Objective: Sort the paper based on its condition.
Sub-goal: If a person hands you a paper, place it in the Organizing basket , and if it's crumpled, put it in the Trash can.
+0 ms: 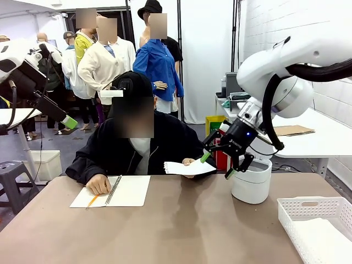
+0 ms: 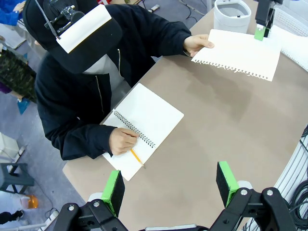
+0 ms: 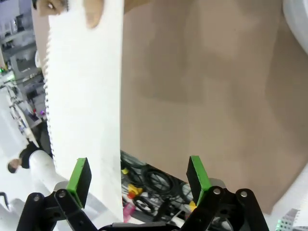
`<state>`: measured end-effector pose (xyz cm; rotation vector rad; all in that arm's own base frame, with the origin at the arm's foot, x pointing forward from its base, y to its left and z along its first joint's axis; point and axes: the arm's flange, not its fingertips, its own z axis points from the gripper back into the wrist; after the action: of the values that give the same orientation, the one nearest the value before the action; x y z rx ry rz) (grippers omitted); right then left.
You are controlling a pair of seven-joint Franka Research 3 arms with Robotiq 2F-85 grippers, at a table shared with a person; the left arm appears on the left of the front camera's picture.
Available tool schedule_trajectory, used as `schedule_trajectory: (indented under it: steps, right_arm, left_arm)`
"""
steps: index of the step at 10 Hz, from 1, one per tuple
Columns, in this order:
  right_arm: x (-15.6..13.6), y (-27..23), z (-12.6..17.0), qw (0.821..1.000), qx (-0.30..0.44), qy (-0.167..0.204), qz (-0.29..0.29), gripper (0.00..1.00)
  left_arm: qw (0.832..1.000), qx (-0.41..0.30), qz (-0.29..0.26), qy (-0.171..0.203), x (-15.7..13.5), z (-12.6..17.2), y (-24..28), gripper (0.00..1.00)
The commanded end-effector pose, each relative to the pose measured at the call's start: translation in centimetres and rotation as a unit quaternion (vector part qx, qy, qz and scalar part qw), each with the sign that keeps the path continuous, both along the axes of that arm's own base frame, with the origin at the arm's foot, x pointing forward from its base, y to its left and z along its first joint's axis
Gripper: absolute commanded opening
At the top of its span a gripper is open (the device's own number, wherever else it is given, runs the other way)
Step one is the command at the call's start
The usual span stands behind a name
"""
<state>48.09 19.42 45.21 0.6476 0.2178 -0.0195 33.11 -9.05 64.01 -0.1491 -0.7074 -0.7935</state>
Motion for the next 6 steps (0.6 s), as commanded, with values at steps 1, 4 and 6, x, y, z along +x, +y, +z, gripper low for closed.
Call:
schedule_trajectory:
  steps: [1,4,6]
  right_arm:
    - [1.1,0.6,-0.5,0.997,0.029,0.031,-0.057,1.0]
    - [2.1,0.4,-2.5,0.988,0.095,0.056,-0.107,1.0]
    - [2.0,0.9,-3.6,0.98,0.134,0.074,-0.129,1.0]
  left_arm:
    - [1.0,0.004,0.004,0.002,-0.1,-0.1,0.1,1.0]
    - [1.0,0.004,0.004,0.002,-0.1,-0.1,0.1,1.0]
    - [1.0,0.004,0.004,0.002,-0.1,-0.1,0.1,1.0]
